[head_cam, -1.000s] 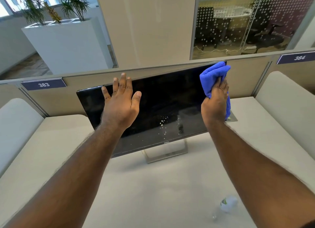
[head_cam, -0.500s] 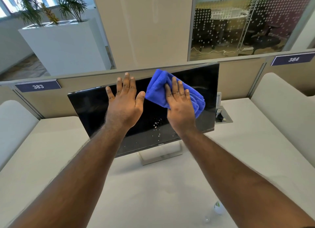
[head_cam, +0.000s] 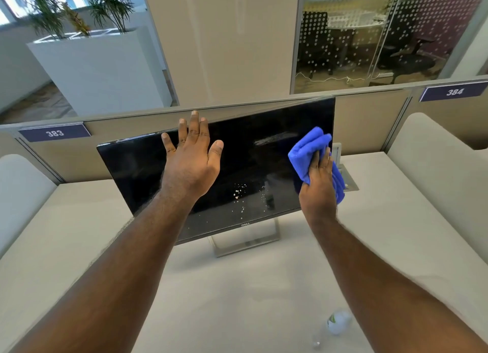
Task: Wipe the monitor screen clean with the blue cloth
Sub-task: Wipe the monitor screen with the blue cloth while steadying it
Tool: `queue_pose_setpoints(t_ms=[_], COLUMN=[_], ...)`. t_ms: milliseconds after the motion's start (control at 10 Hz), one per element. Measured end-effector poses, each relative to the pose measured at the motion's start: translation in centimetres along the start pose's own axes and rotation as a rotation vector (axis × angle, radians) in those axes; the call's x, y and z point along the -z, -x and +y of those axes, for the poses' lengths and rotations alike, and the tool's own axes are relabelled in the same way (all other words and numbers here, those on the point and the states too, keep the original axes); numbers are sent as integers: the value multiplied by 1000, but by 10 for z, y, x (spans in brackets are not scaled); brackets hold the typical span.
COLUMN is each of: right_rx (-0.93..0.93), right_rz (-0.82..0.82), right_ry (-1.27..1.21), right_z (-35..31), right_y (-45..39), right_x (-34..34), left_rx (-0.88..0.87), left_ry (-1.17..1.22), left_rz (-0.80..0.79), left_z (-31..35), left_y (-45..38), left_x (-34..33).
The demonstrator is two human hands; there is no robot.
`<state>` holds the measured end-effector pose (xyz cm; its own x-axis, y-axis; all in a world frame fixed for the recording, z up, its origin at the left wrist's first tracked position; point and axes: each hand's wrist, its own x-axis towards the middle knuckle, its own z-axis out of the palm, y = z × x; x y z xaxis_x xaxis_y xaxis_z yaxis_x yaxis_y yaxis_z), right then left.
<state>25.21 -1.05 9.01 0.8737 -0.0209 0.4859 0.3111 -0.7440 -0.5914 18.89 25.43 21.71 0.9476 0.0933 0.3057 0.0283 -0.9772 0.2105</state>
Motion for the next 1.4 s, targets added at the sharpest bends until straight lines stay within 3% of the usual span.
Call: queue_pose_setpoints(t_ms=[100,200,300,500,600,700,800,900,1000,1100,1400], right_rx=[-95,-118,-92,293,454,363,39,-122,-45,43,-19], right_rz=[28,184,214,53,7,87,160,216,204,89,-79], right_ry=[-46,-72,-98,70,221,279,261,166,155,71,76], right_z=[-3,-28,-56,-95,-84,-71,-53,-34,-20,-12,-19], right_y=[14,-8,-22,7,17,9,-13,-32,-38,-23,44], right_x=[-9,-12,-14,-45,-48,-35,-14,2,7,-1,-34], left_rx=[-1,-10,-21,2,5,-8,-9,-11,-14,-14,-14], left_ry=[-9,-10,-3,-2,-16,-15,-20,-20,-15,-14,-28], left_rz=[1,1,-7,-5,-1,3,-16,-20,-20,-23,-24], left_z=[-2,-1,0,-1,1,1,0,-1,-2,-3,-4], left_y=[1,2,0,-2,-1,2,3,3,4,2,-1], left_x=[0,0,1,3,3,3,4,4,2,2,0])
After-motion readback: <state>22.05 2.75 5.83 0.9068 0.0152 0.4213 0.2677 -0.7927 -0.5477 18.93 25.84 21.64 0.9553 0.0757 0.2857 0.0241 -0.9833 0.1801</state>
